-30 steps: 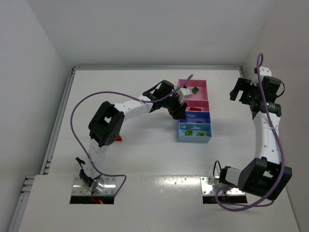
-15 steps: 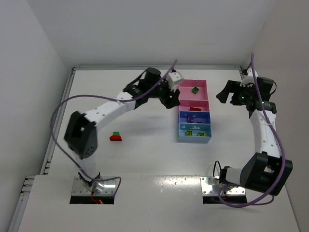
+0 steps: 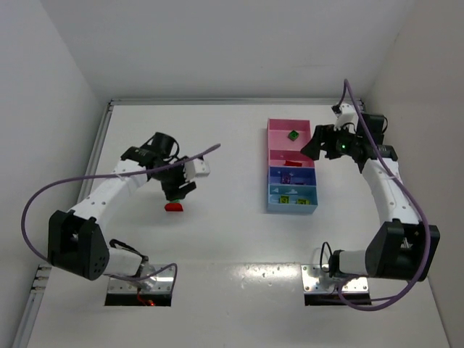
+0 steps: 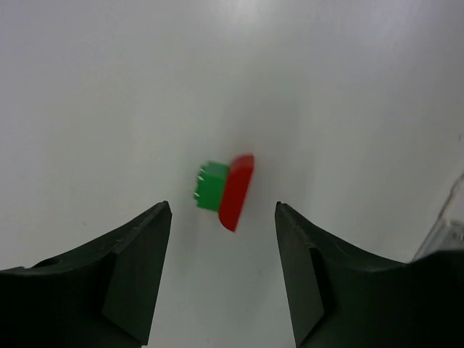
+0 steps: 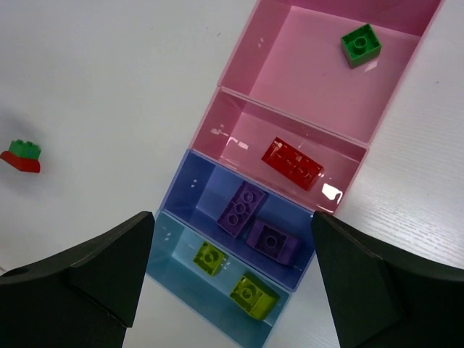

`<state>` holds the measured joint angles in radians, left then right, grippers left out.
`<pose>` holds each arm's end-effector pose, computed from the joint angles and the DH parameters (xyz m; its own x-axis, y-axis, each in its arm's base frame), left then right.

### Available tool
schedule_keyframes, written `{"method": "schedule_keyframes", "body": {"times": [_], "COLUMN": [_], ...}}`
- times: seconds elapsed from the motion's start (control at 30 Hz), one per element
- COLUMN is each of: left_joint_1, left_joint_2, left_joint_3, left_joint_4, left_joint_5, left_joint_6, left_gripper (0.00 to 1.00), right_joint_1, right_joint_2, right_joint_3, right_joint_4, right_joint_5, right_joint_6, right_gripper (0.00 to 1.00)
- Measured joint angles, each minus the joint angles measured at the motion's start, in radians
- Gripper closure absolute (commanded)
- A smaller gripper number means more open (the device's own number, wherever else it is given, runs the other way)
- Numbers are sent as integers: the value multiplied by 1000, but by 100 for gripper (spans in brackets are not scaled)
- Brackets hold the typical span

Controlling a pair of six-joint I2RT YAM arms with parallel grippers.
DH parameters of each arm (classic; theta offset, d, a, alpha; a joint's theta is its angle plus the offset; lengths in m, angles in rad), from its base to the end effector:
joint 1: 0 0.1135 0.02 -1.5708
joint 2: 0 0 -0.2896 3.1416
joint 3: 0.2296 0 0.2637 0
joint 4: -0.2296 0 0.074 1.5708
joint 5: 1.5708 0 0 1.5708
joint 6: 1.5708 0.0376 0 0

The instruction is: Sort the legos into containers by color

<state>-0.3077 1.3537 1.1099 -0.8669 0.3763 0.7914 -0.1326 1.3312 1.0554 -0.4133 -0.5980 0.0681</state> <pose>0.2528 -0.0948 0.2949 -0.2892 0.7861 -0.5463 0.9147 0.3952 0.0844 0.2960 -0.0181 0.3158 -0.6507 0.1435 -0.7457 -0.2778 0.8689 0.4097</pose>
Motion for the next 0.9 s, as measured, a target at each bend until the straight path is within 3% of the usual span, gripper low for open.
{"method": "schedule_keyframes", "body": {"times": [0.2,0.33,0.9], "left_joint_1": [69,74,74], "left_joint_2": [-80,-88,-14], "left_joint_3": [-210,-294,-384], "left_joint_4": [-91,-38,248], "left_joint_5": [-39,-56,-69], "left_joint_6": [254,342,406], "left_gripper": [35,35,34], "right_joint_1": [21,25,32], "right_joint_2": [7,8,27], "right_joint_3": [0,0,0], "right_joint_4": [-14,-14,-17], "right_joint_5": [3,9,21], "right_joint_6": [-20,-28,-43], "right_gripper": [10,10,10]}}
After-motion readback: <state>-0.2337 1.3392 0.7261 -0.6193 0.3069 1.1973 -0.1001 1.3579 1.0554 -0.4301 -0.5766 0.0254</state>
